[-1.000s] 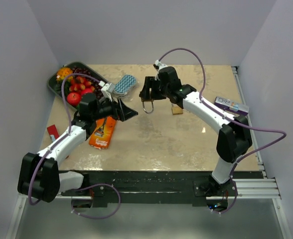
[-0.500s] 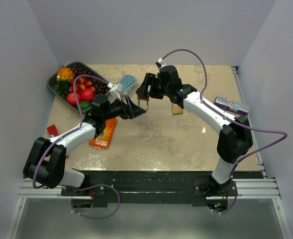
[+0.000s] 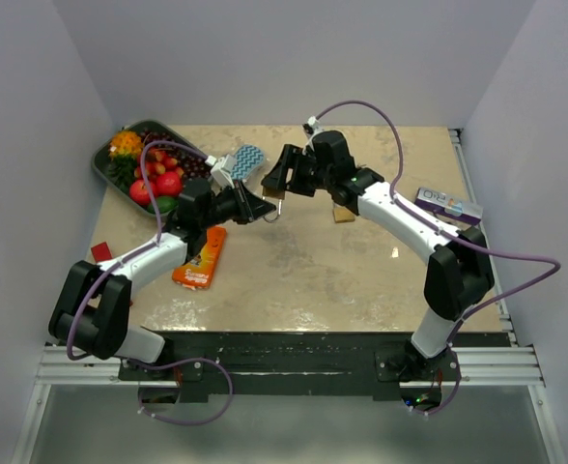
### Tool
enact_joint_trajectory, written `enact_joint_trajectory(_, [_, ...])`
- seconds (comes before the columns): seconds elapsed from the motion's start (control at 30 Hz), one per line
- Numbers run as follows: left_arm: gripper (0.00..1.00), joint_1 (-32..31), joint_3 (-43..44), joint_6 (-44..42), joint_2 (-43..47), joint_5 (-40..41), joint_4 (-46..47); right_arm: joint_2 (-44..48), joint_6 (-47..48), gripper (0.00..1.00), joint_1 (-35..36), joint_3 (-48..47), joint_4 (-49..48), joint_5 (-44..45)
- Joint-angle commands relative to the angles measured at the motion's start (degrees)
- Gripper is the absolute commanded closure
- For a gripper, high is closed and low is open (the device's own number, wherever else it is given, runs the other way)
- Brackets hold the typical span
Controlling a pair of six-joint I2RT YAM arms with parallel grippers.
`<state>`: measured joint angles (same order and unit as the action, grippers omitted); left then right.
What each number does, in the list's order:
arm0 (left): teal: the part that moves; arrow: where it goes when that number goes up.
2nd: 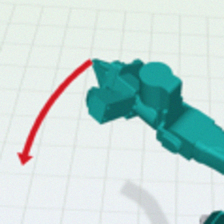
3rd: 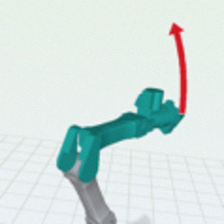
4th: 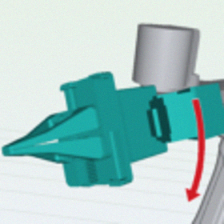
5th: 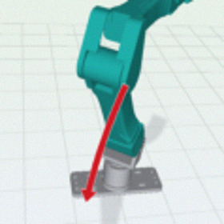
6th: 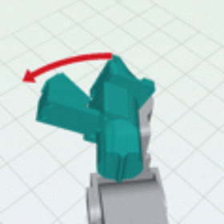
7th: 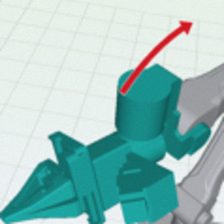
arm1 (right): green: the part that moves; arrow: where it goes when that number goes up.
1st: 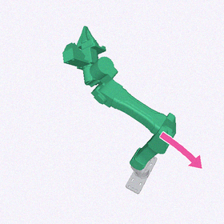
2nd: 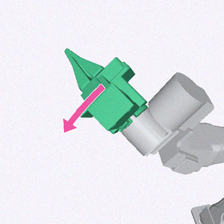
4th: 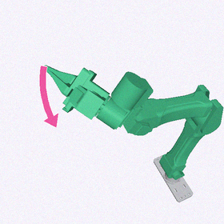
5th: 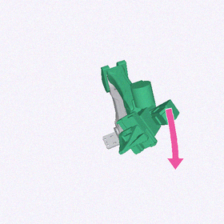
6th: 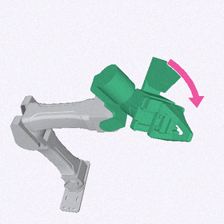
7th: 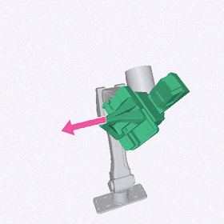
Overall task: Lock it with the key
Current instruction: Pick up the lock from the center of the board.
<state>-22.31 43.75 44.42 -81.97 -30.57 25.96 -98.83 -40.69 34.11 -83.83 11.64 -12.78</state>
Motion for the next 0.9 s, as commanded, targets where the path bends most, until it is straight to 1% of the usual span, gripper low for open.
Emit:
enact_joint_trajectory(0.0, [1.00, -0.28, 2.48, -0.65, -0.29, -0.63, 3.93, 4.43, -2.29, 1.00, 0.08, -1.24, -6.72, -2.61])
enact_joint_trajectory(0.1, [1.00, -0.19, 3.10, -2.32, 0.76, -1.42, 1.65, 4.43, -1.77, 1.00, -0.53, -1.60, -7.16, -3.04])
enact_joint_trajectory(0.13, [1.00, -0.19, 3.27, -3.11, 1.11, -2.38, 1.29, 4.52, -1.42, 0.83, -0.79, -1.60, -7.50, -3.48])
enact_joint_trajectory(0.2, [1.00, -0.11, 3.54, -6.70, 2.60, -3.27, -0.46, 5.04, -0.63, 0.56, -1.84, -1.34, -7.51, -4.62])
enact_joint_trajectory(0.23, [1.00, -0.11, 4.23, -10.46, 3.65, -3.62, -1.68, 5.39, 0.42, 0.34, -2.37, -0.90, -7.51, -5.15])
enact_joint_trajectory(0.27, [1.00, -0.11, 4.68, -12.67, 4.27, -3.71, -4.92, 6.09, 1.22, 0.25, -3.68, -0.81, -7.59, -5.94])
enact_joint_trajectory(0.3, [1.00, -0.11, 5.20, -15.13, 4.98, -3.80, -6.60, 6.54, 3.14, 0.08, -4.39, -0.81, -7.42, -7.95])
enact_joint_trajectory(0.33, [1.00, -0.11, 5.64, -20.55, 6.46, -3.28, -8.36, 7.06, 4.64, 0.01, -5.27, -0.81, -6.72, -8.75])
enact_joint_trajectory(0.37, [1.00, -0.11, 6.08, -23.48, 7.17, -2.92, -12.21, 7.59, 6.13, 0.01, -6.85, -1.07, -5.93, -9.80])
enact_joint_trajectory(0.4, [1.00, -0.02, 7.04, -26.38, 7.79, -2.83, -14.07, 8.81, 9.36, 0.01, -7.64, -1.68, -5.14, -11.55])
enact_joint_trajectory(0.43, [1.00, -0.02, 7.58, -32.24, 8.84, -2.66, -15.83, 9.44, 11.05, 0.01, -8.35, -1.95, -3.31, -12.61])
enact_joint_trajectory(0.47, [1.00, -0.02, 8.19, -34.91, 9.28, -2.57, -19.41, 10.14, 12.89, 0.01, -9.66, -2.12, -2.68, -13.76])
enact_joint_trajectory(0.5, [1.00, 0.07, 9.15, -37.28, 9.72, -2.48, -20.84, 11.54, 16.39, 0.01, -10.20, -2.12, -2.15, -16.81])
enact_joint_trajectory(0.53, [1.00, 0.07, 9.51, -42.09, 10.42, -3.09, -22.08, 12.25, 18.17, 0.01, -10.64, -1.95, -1.02, -17.63])
enact_joint_trajectory(0.6, [1.00, -0.02, 10.82, -47.21, 10.96, -3.71, -25.16, 13.22, 23.08, 0.01, -11.34, -1.60, 0.83, -19.29])
enact_joint_trajectory(0.63, [1.00, 0.07, 11.36, -50.54, 11.31, -4.58, -25.77, 13.13, 24.76, 0.01, -11.43, -1.51, 2.67, -22.61])
enact_joint_trajectory(0.67, [1.00, 0.07, 12.14, -51.97, 11.22, -5.02, -28.39, 13.13, 26.61, 0.01, -11.52, -1.68, 3.99, -24.73])
enact_joint_trajectory(0.7, [1.00, 0.16, 13.89, -53.11, 11.14, -6.07, -29.37, 13.05, 31.32, 0.01, -11.52, -2.21, 5.31, -26.93])
enact_joint_trajectory(0.73, [1.00, 0.07, 14.87, -54.69, 10.79, -8.17, -30.51, 12.96, 34.42, 0.01, -11.43, -2.39, 8.80, -30.52])
enact_joint_trajectory(0.77, [1.00, 0.07, 15.92, -55.14, 10.52, -9.32, -32.61, 13.31, 37.75, 0.01, -11.52, -2.48, 10.58, -31.60])
enact_joint_trajectory(0.8, [1.00, 0.07, 17.76, -55.58, 10.26, -10.47, -33.68, 13.83, 45.27, 0.01, -11.43, -1.52, 12.08, -31.96])
enact_joint_trajectory(0.83, [1.00, 0.07, 18.65, -56.28, 9.99, -12.57, -34.65, 15.58, 49.09, 0.01, -11.52, -0.73, 14.79, -31.79])
enact_joint_trajectory(0.87, [1.00, 0.07, 19.35, -56.90, 9.82, -13.54, -36.48, 16.81, 52.00, 0.01, -11.43, 0.50, 15.08, -31.61])
